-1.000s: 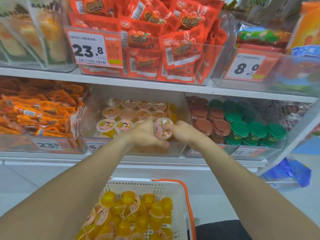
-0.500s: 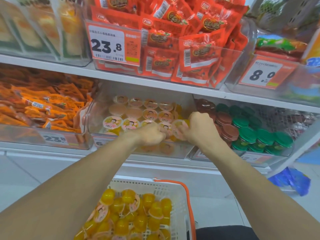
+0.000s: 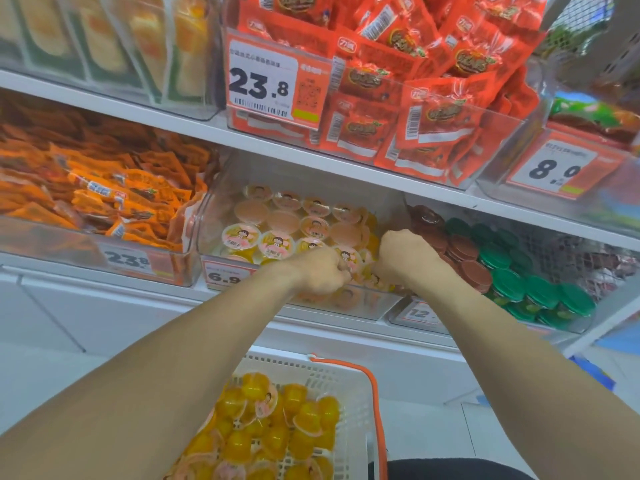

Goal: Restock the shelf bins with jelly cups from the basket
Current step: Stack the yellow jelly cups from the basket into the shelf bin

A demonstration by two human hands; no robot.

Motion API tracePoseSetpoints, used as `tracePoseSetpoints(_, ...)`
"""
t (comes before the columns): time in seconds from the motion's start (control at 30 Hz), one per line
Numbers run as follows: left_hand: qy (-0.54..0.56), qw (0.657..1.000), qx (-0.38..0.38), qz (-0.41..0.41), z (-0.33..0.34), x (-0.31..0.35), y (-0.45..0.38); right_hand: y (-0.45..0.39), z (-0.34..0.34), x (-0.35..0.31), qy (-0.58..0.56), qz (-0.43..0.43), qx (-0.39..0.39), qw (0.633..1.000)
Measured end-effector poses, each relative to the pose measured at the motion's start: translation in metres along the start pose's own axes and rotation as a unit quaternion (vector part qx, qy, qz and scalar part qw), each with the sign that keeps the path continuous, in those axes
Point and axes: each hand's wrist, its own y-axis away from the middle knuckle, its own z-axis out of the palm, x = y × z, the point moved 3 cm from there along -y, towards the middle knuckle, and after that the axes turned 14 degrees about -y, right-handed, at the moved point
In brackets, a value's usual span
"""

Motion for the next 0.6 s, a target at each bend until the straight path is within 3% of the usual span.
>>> tracePoseSetpoints(0.3, 0.009, 1.0, 0.013, 0.012, 0.001, 0.002, -0.001, -0.001, 0.003, -0.015, 0.036, 0.036, -0.181, 0.982)
tracePoseSetpoints(0.6, 0.011, 1.0, 0.02, 0.01, 0.001, 0.002, 0.0, -0.014, 0.017, -0.01, -0.002, 0.032, -0.082, 0.996)
